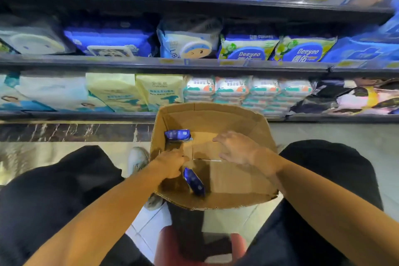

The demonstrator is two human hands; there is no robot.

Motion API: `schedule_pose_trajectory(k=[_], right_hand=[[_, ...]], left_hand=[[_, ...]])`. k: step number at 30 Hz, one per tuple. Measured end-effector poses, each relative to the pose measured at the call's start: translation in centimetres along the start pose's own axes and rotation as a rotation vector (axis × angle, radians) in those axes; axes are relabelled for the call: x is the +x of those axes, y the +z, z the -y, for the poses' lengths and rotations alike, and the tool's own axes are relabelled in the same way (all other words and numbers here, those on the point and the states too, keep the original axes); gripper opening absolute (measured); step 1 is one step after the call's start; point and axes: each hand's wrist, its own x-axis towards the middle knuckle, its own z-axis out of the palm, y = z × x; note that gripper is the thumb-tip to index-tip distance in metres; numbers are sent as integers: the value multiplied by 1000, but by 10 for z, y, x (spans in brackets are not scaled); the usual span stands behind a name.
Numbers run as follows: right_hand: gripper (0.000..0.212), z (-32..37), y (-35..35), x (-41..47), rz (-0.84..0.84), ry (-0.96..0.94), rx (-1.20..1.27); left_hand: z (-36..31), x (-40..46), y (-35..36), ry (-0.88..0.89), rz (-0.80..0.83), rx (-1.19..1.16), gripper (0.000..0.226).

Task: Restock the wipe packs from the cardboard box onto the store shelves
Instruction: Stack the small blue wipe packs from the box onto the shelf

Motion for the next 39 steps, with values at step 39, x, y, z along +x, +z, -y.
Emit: schedule_pose_trajectory(k=[39], right_hand=[[62, -24, 52, 75, 143, 163, 299]], left_hand=[[30, 31, -14, -142, -21, -401, 24]])
